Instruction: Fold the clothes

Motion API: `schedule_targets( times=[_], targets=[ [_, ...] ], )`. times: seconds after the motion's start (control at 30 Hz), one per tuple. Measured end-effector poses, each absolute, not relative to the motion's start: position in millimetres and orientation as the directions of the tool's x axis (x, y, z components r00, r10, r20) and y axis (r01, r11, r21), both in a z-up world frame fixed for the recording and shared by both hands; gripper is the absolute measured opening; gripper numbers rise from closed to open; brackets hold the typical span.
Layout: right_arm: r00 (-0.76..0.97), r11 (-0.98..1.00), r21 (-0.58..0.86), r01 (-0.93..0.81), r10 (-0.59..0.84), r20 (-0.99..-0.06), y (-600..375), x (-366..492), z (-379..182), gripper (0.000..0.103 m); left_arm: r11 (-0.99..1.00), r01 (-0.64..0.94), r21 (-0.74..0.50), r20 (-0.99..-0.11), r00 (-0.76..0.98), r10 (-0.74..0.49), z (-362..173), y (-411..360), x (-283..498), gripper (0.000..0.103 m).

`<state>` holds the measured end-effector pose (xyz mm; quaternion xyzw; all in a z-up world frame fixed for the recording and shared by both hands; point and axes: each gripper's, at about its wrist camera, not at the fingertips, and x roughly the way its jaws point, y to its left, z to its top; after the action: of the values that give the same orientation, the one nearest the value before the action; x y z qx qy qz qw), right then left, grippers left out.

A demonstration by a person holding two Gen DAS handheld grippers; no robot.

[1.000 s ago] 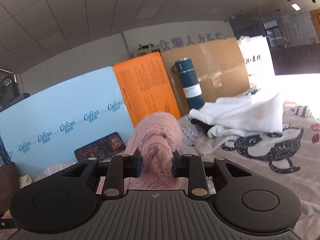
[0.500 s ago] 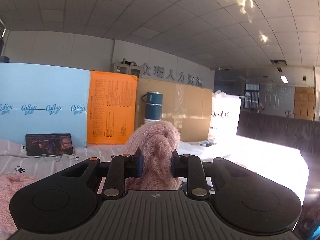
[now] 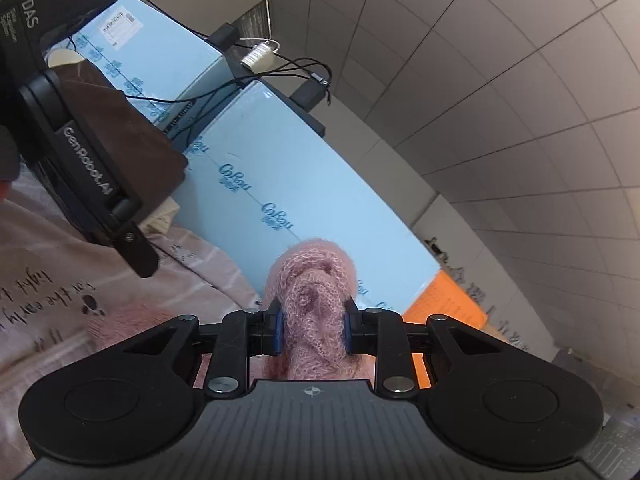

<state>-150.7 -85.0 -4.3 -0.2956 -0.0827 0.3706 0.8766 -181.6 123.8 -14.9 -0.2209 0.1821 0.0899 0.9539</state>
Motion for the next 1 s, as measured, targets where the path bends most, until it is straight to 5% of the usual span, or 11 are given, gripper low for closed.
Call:
schedule_targets(
  times=[0.17,0.27,0.37,0.57,0.77,0.87,1.0],
  targets=[
    [0.563,0.488,-0.292,-0.822,0.772,-0.296,-77,-141,7,0.026,0.877,-0.251,-0.411,-0.368,0.925,0.092,-13,126,-184,0.092],
    [0.468,0.439,-0.165,-0.883,0.798,-0.380,-75,-133,4,0.038,0.880,-0.245,-0.406,-0.363,0.927,0.090,-13,125,-183,0.092],
    [0.436,0.419,-0.132,-0.898,0.816,-0.380,-77,-136,2,0.065,0.883,-0.243,-0.402,-0.350,0.932,0.097,-13,124,-184,0.092],
    [0.295,0.307,0.027,-0.951,0.931,-0.214,-128,-136,28,0.092,0.890,-0.254,-0.378,-0.309,0.941,0.137,-7,115,-188,0.098],
    [0.308,0.348,0.299,-0.889,0.935,-0.173,-179,-85,24,0.097,0.926,-0.185,-0.330,-0.315,0.946,0.077,4,83,-172,0.100],
    [0.240,0.294,0.477,-0.828,0.955,-0.173,-188,-59,9,0.098,0.934,-0.186,-0.306,-0.384,0.922,0.058,-3,72,-158,0.100],
    [0.260,0.334,0.506,-0.795,0.942,-0.213,-183,-50,-3,0.099,0.944,-0.241,-0.226,-0.491,0.865,0.103,-20,66,-140,0.100]
  ],
)
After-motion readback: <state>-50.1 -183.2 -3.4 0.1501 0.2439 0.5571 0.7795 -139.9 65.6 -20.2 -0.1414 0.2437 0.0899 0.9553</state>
